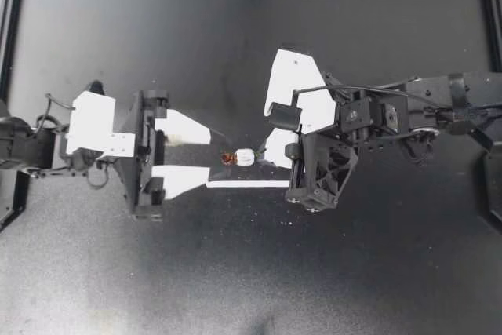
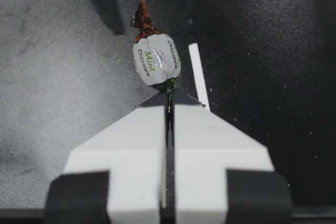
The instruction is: Pick up the candy and unwrap it.
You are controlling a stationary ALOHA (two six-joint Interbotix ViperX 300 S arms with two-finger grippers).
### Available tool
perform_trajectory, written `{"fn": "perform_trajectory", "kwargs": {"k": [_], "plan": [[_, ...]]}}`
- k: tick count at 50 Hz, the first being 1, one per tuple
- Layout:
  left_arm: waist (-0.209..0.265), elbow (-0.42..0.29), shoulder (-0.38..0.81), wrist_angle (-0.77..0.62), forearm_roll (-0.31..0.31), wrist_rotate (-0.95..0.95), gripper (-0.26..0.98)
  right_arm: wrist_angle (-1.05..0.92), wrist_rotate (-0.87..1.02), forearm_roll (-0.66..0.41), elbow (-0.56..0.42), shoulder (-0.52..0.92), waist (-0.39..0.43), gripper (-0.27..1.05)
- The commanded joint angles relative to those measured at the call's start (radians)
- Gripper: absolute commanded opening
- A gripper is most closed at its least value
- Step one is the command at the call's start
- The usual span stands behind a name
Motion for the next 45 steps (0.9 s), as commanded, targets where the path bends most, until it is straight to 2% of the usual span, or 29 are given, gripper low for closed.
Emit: {"fn": "perform_trajectory", "kwargs": {"k": [1, 6, 11, 29, 45], "plan": [[-0.002, -0.021, -0.006, -0.011, -0.012, 0.0, 0.07, -0.003, 0.0, -0.002, -0.02, -0.02, 0.005, -0.17], [-0.002, -0.017, -0.008, -0.011, -0.02, 0.002, -0.09, -0.003, 0.0, -0.002, -0.018, -0.023, 0.006, -0.17], [-0.002, -0.006, -0.012, -0.011, -0.02, 0.0, -0.17, -0.003, 0.0, -0.002, -0.011, -0.026, 0.005, -0.17], [-0.002, 0.021, -0.046, -0.011, -0.021, -0.003, -0.18, -0.02, -0.005, -0.002, 0.052, -0.055, 0.015, -0.17], [-0.003, 0.029, -0.046, -0.009, -0.021, -0.061, -0.18, -0.12, -0.003, -0.005, 0.114, -0.092, 0.015, -0.17]]}}
